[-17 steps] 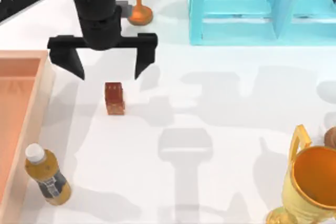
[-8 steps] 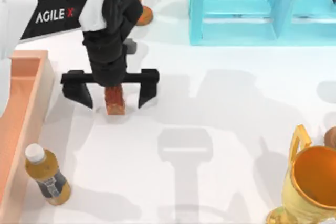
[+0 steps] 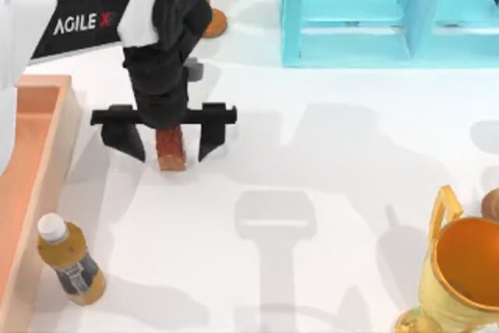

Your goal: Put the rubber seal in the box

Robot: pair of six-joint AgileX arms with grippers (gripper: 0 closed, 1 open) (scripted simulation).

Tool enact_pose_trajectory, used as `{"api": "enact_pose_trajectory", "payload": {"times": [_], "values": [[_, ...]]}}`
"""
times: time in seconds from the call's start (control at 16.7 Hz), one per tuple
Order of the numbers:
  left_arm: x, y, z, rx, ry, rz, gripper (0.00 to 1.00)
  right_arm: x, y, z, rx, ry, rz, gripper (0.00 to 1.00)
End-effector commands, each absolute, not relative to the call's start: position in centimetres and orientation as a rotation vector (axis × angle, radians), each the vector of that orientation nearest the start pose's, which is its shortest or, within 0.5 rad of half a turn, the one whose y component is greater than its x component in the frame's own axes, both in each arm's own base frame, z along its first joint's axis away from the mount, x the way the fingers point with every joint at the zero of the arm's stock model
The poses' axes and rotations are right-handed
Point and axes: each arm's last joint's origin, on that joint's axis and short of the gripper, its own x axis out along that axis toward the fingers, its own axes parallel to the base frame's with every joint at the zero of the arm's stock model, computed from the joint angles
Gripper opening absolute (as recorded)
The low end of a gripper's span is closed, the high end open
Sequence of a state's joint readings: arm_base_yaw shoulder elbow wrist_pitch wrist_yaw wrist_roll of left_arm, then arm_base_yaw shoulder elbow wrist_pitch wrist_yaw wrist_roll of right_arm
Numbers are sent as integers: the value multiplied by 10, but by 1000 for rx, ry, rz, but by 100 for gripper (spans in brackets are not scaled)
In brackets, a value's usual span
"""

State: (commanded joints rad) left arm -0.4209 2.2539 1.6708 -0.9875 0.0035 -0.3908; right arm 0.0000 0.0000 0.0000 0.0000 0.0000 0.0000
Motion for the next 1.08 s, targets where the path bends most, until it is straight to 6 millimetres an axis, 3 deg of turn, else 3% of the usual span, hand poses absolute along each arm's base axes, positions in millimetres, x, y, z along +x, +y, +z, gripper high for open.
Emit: {"api": "enact_pose_trajectory", "payload": {"times": [0.48,1.08], "values": [[394,-172,121,16,1571,-16,2,106,-1,160,0,0,0,100],[395,-172,122,15,1569,-17,0,106,-1,160,0,0,0,100]]}}
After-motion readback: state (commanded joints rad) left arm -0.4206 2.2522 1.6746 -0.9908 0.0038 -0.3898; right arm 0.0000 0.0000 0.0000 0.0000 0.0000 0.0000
